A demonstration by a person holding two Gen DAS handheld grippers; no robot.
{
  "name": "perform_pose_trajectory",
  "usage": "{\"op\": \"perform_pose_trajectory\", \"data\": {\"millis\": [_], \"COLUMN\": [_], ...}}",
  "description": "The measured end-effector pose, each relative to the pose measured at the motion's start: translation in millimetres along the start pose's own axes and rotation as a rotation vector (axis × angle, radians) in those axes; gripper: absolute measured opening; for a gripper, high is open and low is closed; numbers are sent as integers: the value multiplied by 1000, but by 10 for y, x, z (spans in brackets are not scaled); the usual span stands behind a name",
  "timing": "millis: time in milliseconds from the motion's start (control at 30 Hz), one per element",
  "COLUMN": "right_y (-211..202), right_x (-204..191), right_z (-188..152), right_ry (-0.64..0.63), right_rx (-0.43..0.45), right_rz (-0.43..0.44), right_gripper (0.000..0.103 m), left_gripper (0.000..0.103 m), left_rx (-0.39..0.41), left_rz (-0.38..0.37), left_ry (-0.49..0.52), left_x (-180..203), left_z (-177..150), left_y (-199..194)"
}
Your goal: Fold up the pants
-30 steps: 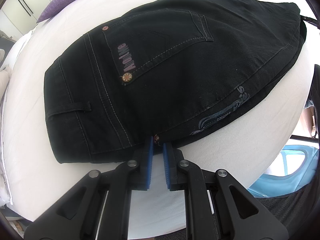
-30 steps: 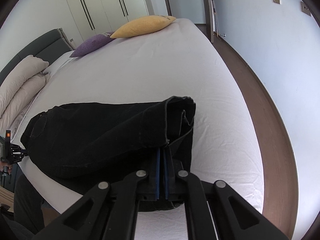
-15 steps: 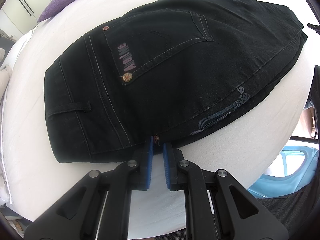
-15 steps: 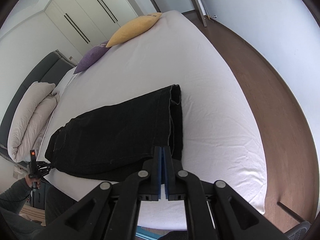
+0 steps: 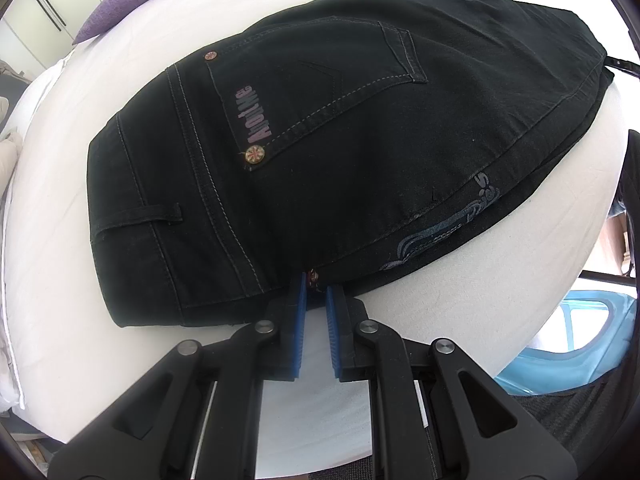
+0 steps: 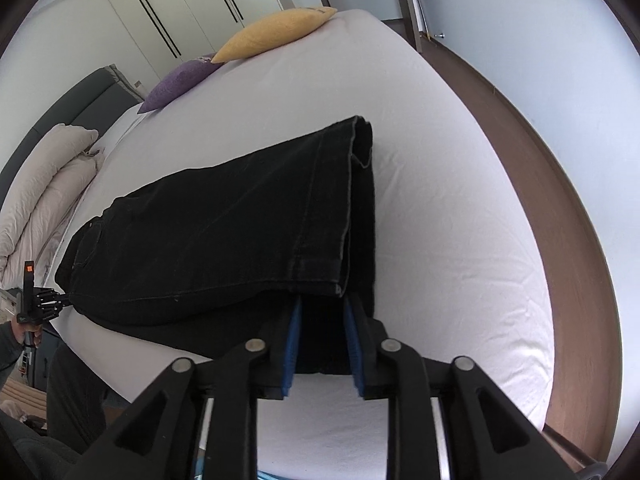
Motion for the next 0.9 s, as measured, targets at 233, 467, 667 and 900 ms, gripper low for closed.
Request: {"op": "perform_pose_trajectory", "data": {"millis": [233,467,667,900], "right_y": [-117,95,156,-58], "right_x": [-1,-106,-111,-109], "right_z": [140,268,113,112], "right_ry": [-60,-69,-100,-119], "right_rx": [32,-38,-97,-71], "right_rz": [128,238,249,229], "right_gripper": [65,58,7,7], "left_gripper": [11,11,11,10], "left_rx": [-3,-6,-6,-36], "left_rz": [0,2,1,-4], "left_ry": [1,0,-3,20], "left_x": [5,-14,-8,4], "left_z": [1,-8,-5,19], "left_y": [1,14,24,17]}}
Point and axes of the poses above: each gripper's, at about its wrist camera, not at the fingertips, and y roughly the way its jaws point, x to its right, z to its top, the point moved 10 cm from there along y, roughly the way its jaws point, and after that the axes turned 7 degrees about -z, right-handed, at the moved point
